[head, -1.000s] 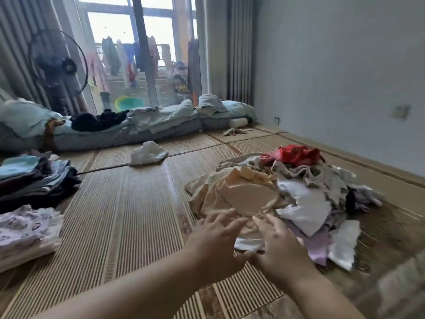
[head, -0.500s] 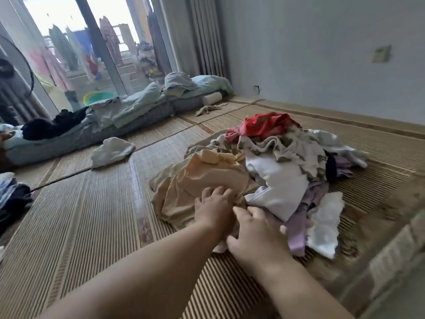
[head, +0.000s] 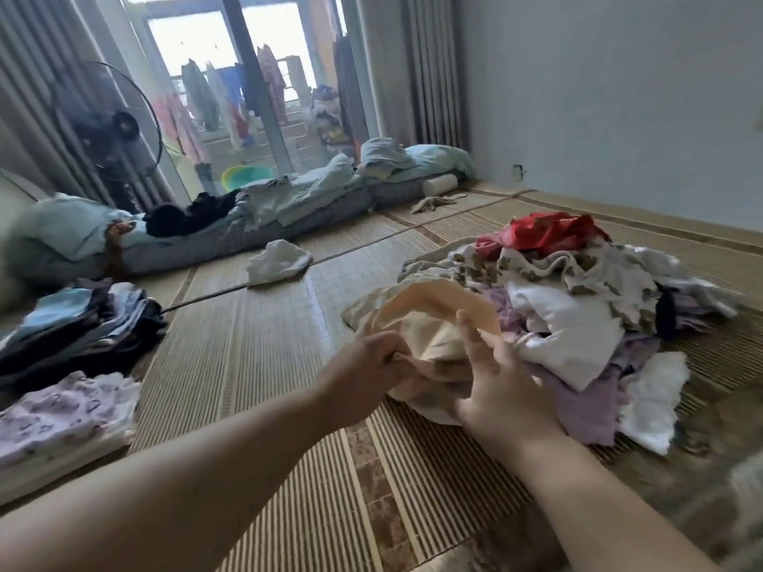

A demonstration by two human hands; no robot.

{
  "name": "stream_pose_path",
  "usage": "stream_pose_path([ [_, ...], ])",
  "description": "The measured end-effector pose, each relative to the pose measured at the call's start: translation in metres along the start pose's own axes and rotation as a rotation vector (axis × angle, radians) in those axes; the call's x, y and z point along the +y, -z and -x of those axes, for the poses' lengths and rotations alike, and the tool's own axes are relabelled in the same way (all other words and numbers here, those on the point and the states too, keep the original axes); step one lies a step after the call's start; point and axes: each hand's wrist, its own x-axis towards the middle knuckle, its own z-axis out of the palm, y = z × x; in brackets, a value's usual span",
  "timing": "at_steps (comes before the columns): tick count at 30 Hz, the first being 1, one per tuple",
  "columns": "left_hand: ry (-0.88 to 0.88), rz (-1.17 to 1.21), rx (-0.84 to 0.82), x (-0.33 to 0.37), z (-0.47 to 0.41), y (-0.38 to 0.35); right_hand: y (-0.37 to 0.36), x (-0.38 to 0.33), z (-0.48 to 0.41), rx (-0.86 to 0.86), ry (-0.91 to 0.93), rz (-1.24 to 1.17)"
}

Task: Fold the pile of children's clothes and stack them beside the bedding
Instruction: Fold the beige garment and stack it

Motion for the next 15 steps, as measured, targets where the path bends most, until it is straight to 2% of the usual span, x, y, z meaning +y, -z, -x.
stream_pose_path([
  [4,0.045,0.061,0.057,-0.014,0.066,0.057,-0.008,-0.034,0.005,0.029,0.025,0.125],
  [9,0.135,0.135,0.209,-0.035,0.141,0.130,-0.005,-0.094,0.026,0.071,0.209,-0.188],
  [15,0.203,0.072,0.490,-0.054,0.187,0.211,0.031,-0.198,0.028,-0.043,0.335,-0.294],
])
